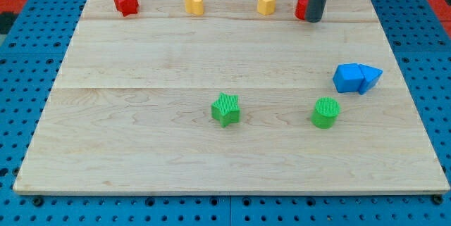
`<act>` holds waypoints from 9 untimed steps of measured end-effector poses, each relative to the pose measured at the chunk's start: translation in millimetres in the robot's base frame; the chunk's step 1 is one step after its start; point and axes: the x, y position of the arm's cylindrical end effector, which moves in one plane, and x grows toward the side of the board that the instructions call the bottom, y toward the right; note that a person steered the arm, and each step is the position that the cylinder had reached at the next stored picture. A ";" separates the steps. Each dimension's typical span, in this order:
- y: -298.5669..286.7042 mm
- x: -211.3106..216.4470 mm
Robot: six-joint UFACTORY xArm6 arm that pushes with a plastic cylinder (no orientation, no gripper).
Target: Move the red circle right to the yellow hexagon
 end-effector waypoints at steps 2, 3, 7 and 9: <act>-9.6 -5.3; 0.8 -20.2; -264.9 1.4; -285.1 24.0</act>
